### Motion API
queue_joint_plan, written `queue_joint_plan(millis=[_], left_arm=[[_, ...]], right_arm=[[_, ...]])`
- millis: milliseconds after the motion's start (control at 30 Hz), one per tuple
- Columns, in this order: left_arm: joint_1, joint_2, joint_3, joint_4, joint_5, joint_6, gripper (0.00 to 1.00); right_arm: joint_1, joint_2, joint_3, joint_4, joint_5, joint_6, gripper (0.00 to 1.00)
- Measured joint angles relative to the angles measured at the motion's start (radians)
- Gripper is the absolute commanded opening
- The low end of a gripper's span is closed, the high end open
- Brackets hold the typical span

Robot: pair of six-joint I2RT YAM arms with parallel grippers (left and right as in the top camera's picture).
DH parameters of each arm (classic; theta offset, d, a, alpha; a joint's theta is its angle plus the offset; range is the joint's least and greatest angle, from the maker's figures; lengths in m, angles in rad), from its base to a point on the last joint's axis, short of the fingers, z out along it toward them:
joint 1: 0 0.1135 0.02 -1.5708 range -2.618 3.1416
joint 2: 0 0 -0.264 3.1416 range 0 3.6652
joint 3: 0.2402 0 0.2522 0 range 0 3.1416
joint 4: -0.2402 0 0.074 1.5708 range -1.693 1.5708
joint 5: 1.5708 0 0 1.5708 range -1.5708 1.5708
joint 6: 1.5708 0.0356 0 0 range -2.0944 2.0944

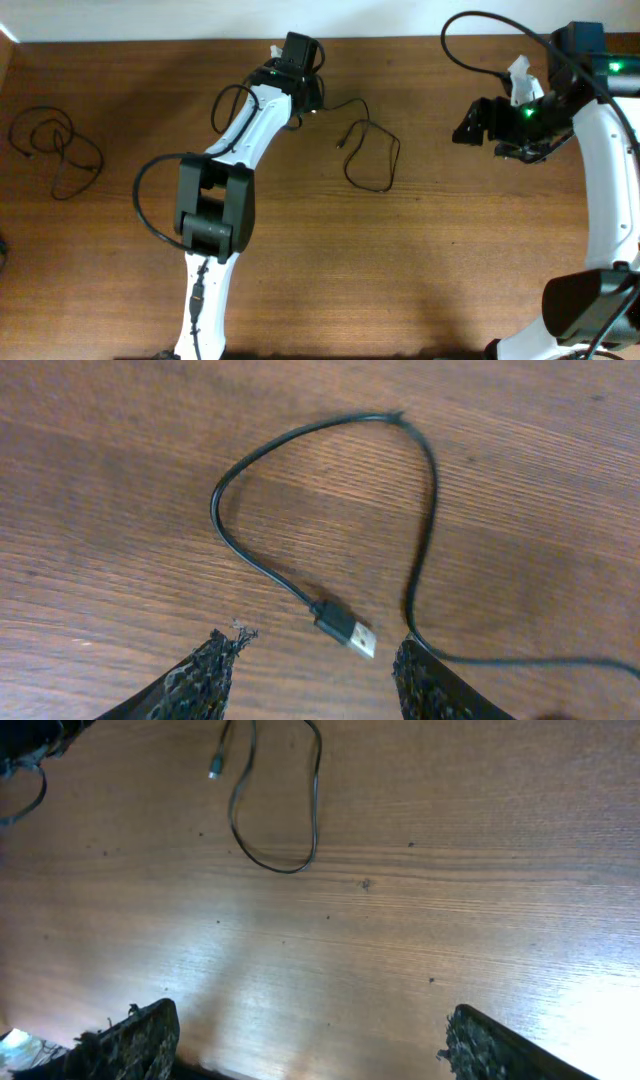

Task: Untangle cables
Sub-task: 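Reach the left gripper to the remaining cable and grasp it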

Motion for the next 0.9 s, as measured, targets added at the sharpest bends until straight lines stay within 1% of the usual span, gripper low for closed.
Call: queue_joint_plan(millis=[133, 233, 367, 433, 467, 533, 600, 800, 900], left_arm=[[-0.001, 0.059, 0.0, 0.017, 0.0, -0.047, 0.54], [-0.002, 0.079, 0.001, 0.061, 0.0, -0.056, 0.54], [-0.006, 0.089, 0.008, 0.081, -0.001, -0.06, 0.54], [-0.008, 0.093, 0.012, 0.09, -0.001, -0.06, 0.48], [-0.008, 0.093, 0.012, 0.093, 0.0, -0.063, 0.41], [-0.008, 0.095, 0.012, 0.099, 0.0, -0.068, 0.37], [-0.009, 0.097, 0.012, 0.099, 0.003, -0.067, 0.35], [-0.015, 0.097, 0.019, 0.056, 0.0, -0.063, 0.21], [-0.017, 0.097, 0.024, 0.029, 0.0, -0.043, 0.2]], right_arm=[[0.0, 0.001, -0.034, 0.016, 0.0, 0.0, 0.86], [0.0, 0.001, -0.034, 0.019, 0.0, 0.0, 0.86], [0.0, 0.001, -0.035, 0.022, 0.0, 0.0, 0.86], [0.0, 0.001, -0.035, 0.026, 0.0, 0.0, 0.86], [0.0, 0.001, -0.035, 0.026, 0.0, 0.0, 0.86], [0.0, 0.001, -0.035, 0.026, 0.0, 0.0, 0.86], [0.0, 0.001, -0.035, 0.026, 0.0, 0.0, 0.86], [0.0, 0.001, -0.035, 0.026, 0.0, -0.001, 0.86], [0.0, 0.001, -0.035, 0.026, 0.0, 0.0, 0.86]])
